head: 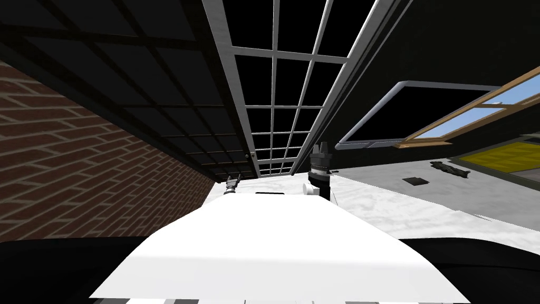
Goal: Pull the door open
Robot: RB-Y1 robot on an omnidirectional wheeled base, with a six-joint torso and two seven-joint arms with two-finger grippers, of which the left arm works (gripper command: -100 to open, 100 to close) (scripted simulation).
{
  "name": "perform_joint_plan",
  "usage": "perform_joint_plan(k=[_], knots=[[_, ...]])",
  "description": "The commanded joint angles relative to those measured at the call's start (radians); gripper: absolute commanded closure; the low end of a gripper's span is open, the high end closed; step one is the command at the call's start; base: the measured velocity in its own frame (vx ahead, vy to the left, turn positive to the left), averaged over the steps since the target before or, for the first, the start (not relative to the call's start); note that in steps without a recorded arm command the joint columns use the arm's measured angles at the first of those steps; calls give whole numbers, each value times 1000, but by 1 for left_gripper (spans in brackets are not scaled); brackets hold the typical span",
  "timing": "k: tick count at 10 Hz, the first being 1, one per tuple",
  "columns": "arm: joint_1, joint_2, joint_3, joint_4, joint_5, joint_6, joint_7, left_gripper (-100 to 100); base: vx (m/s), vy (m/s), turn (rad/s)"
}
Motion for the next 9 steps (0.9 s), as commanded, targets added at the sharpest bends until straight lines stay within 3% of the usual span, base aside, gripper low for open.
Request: perform_joint_plan(k=[1, 2, 5, 6, 7, 9], knots=[[13, 12, 21, 18, 10, 3, -4, -100, -199, 11, 21], [17, 15, 26, 22, 13, 4, -6, -100, -155, 13, 8], [46, 36, 81, 58, 38, 16, -23, -100, -193, 35, 2], [47, 38, 84, 60, 40, 16, -24, -100, -137, 58, -11], [47, 38, 84, 60, 40, 16, -24, -100, -53, 21, -4], [61, 47, 120, 82, 56, 24, -37, -100, -78, 9, -18]])
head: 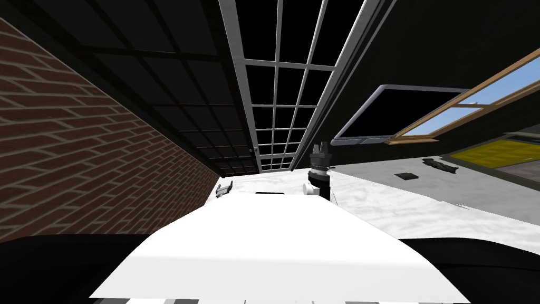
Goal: Pull the door open
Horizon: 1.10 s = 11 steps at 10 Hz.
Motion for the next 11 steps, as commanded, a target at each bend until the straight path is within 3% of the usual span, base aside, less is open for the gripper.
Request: perform_joint_plan(k=[1, 6, 8, 11], knots=[[4, 11, 24, 28, 11, -1, -9, -100, -109, 36, -24], [8, 14, 101, 73, 46, 16, -46, -100, -89, 41, -70], [-18, 2, 131, 88, 60, 22, -68, -100, 40, 64, -179], [-62, -17, 139, 90, 65, 23, -85, -100, 171, 34, -184]])
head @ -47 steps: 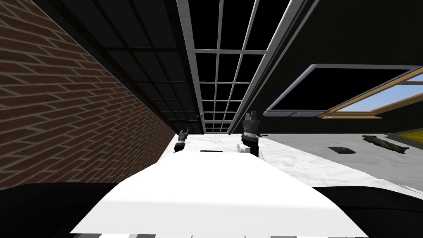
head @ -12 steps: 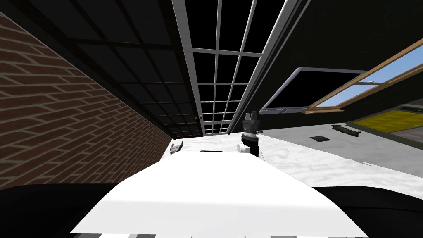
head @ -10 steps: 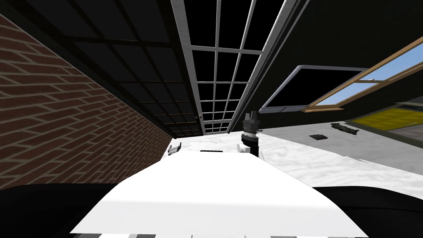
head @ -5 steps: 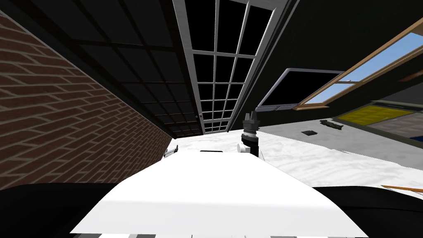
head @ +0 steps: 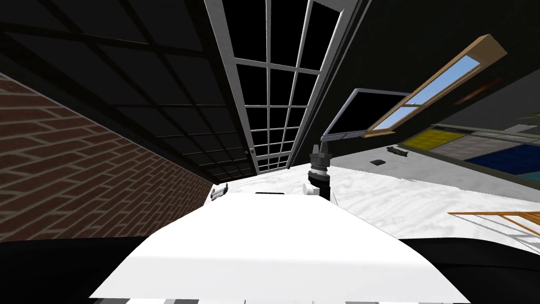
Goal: Pull the door open
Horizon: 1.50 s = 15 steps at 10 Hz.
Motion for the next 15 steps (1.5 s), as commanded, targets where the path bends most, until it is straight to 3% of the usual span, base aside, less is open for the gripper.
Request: perform_joint_plan(k=[1, 2, 15], knots=[[8, -14, -4, -40, -2, 19, 1, -100, 125, 20, -48], [-19, -24, -6, -43, -2, 18, -5, -100, 158, 8, -146], [-174, -77, -57, -79, -17, 5, -21, -100, 165, 29, -101]])
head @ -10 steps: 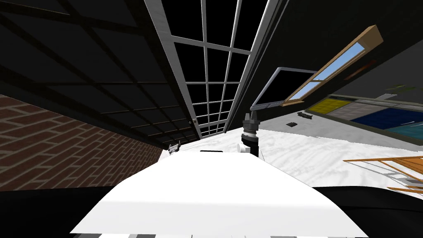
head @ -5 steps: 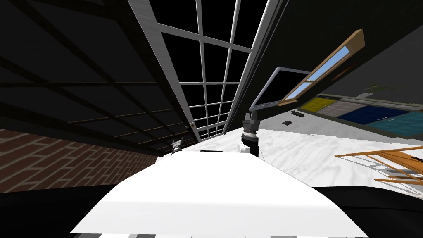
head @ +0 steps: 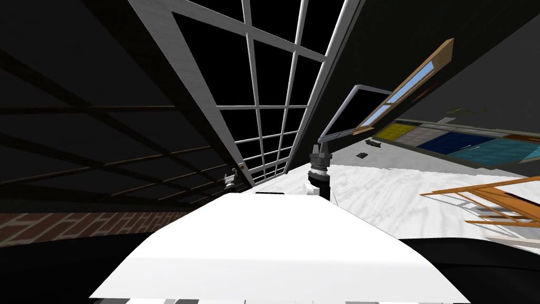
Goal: Pull the door open
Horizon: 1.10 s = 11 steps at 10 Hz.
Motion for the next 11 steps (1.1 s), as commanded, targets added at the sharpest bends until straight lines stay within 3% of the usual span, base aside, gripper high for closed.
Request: perform_joint_plan(k=[1, 2, 3, 8, 11], knots=[[-23, -4, -11, -10, -3, -1, 1, -100, 184, 31, -87], [-19, -1, -4, 16, 0, -16, -5, -100, 85, 17, -16], [-19, -1, -4, 16, 0, -16, -5, 100, -17, -7, 24], [-19, -1, -4, 16, 0, -16, -5, 100, -13, -5, -7], [24, 8, 10, 34, 13, -11, 29, 100, -153, -40, 26]])
